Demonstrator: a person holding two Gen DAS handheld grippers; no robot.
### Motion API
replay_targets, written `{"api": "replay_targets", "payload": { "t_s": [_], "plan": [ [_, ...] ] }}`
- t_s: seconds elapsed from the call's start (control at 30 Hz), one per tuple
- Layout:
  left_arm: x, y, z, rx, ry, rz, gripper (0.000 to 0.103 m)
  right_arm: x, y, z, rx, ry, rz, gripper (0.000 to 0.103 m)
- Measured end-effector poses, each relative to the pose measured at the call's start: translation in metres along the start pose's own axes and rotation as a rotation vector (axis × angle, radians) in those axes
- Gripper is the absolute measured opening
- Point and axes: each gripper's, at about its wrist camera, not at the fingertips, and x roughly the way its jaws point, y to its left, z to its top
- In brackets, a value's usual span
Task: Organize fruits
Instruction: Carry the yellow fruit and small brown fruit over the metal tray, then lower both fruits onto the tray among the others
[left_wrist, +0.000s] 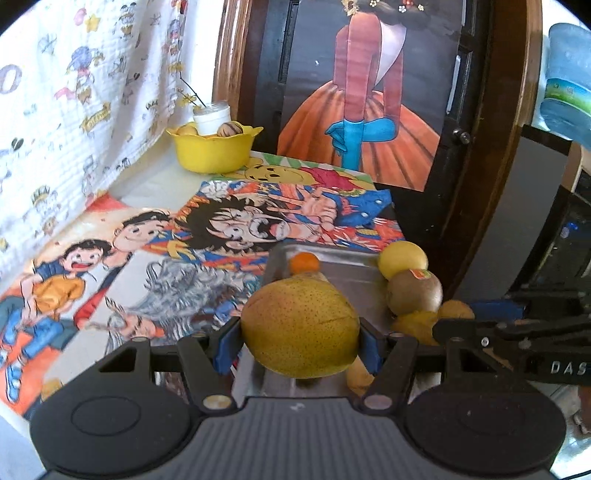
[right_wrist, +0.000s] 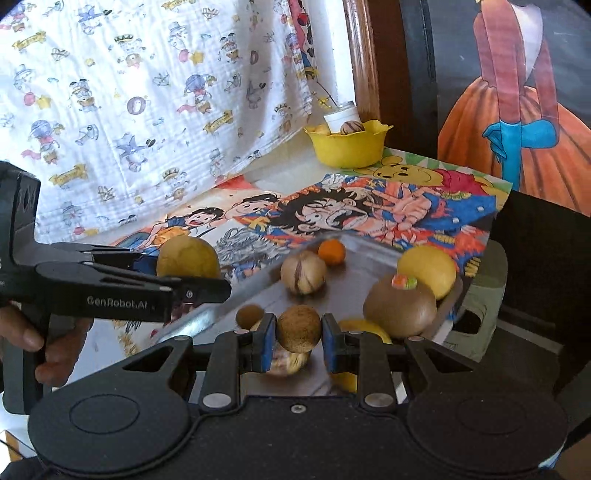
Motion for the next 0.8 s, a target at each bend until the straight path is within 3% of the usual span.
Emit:
{"api": "replay_targets", "payload": {
  "t_s": [0.37, 0.57, 0.8],
  "plan": [
    [-0.01, -0.002, -0.023, -0.023, 0.025, 0.01, 0.068, -0.008, 0.009, -0.029, 0.027, -0.003, -0.045, 0.028],
    [-0.01, 0.0, -0.033, -0.028, 0.034, 0.011, 0.068, -0.006, 0.003, -0.04, 0.112, -0.007, -0.044, 0.028],
    [-0.008, 0.002, -0.047, -0.067, 0.043, 0.007, 0.068, -0.003, 0.006, -0.047, 0.103, -0.006, -0.078, 0.028]
  ]
}}
